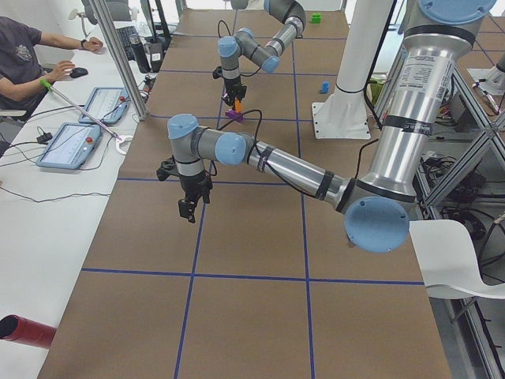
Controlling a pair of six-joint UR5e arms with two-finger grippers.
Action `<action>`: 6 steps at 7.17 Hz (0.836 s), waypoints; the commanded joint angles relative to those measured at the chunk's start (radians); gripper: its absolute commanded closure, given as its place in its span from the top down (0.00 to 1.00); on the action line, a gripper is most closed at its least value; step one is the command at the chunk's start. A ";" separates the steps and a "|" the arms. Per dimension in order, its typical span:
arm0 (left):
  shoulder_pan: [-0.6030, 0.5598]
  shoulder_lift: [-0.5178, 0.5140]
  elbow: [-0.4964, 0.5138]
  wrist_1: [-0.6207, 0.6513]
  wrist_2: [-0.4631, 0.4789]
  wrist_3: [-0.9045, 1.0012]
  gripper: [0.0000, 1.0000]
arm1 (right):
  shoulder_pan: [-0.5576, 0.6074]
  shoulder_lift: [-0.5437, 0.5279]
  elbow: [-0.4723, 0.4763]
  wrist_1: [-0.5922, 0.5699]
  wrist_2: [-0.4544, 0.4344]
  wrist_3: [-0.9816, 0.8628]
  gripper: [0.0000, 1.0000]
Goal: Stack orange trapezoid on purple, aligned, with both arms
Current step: 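Align and lower the orange block onto the purple block with the right gripper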
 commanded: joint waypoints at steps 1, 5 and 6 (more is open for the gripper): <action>0.000 -0.001 0.001 0.000 0.000 0.000 1.00 | -0.003 0.000 -0.008 0.003 0.001 0.000 0.00; 0.000 -0.002 0.001 0.000 0.000 0.000 1.00 | -0.004 -0.004 -0.019 0.032 0.001 0.002 0.00; 0.000 -0.002 0.003 0.000 0.000 0.000 1.00 | -0.007 -0.008 -0.019 0.034 0.001 0.000 0.00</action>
